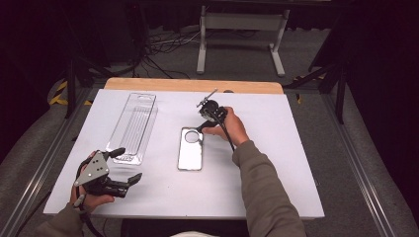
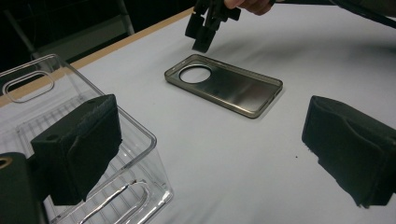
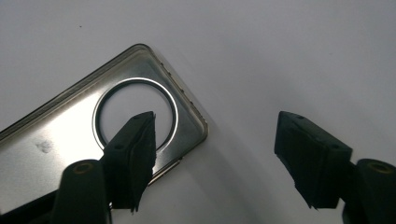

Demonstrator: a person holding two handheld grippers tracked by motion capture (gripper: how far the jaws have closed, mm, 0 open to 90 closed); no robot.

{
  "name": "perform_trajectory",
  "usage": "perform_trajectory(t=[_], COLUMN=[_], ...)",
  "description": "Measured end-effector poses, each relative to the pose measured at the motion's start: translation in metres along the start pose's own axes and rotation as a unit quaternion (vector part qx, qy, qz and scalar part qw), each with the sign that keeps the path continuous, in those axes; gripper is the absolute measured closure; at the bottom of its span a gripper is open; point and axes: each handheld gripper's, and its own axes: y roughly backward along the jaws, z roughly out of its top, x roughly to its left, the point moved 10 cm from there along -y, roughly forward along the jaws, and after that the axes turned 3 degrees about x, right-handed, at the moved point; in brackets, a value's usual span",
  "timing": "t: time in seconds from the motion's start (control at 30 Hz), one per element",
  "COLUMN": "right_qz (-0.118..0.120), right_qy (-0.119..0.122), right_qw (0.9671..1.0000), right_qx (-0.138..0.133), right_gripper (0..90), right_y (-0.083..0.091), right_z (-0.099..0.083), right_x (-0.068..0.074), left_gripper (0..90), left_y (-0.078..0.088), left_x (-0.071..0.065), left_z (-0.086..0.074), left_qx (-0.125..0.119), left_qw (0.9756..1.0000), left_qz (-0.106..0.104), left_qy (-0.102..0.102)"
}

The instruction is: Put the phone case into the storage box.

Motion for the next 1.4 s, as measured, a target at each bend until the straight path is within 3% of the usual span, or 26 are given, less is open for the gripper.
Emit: perform_trajectory(t=[0.2,0.3,0.5,0.63,0.77,0.93,1.17,1.4], right_qz=[0.012,0.023,0.023,0.042,0.048,0.036,-0.002,-0.021], right_qy=[0.002,0.006,0.016,0.017,0.028,0.046,0.069,0.077], right_qw=[0.9994,0.999,0.9983,0.9975,0.9956,0.995,0.9944,0.9959], right_qx=[0.034,0.039,0.051,0.055,0.075,0.081,0.08,0.043], right_gripper=[45.7,51.7,60.0,69.2,77.6,82.4,84.7,85.3], right_y=[-0.013,-0.015,-0.022,-0.022,-0.021,-0.021,-0.02,-0.008], right_z=[-0.004,-0.002,0.003,0.003,0.0,0.001,0.002,0.007], right_x=[0.0,0.001,0.002,0.004,0.005,0.004,0.006,0.01], left_gripper=[5.3,5.2,4.8,4.7,4.7,4.8,4.7,4.7], left_y=[0.0,0.0,0.0,0.001,0.001,0.0,0.0,0.001], left_x=[0.0,0.0,-0.001,-0.001,-0.001,-0.001,-0.001,-0.001], left_z=[-0.001,-0.001,-0.002,-0.002,-0.003,-0.004,-0.004,-0.003], left_qx=[0.0,0.002,0.003,0.0,0.002,0.005,0.006,0.004], left_qw=[1.0,1.0,0.9999,0.9999,0.9999,0.9999,0.9999,0.9999], left_qz=[0.0,-0.001,-0.01,-0.01,-0.009,-0.009,-0.008,-0.006], left_qy=[0.001,0.002,0.004,0.004,0.006,0.005,0.007,0.008])
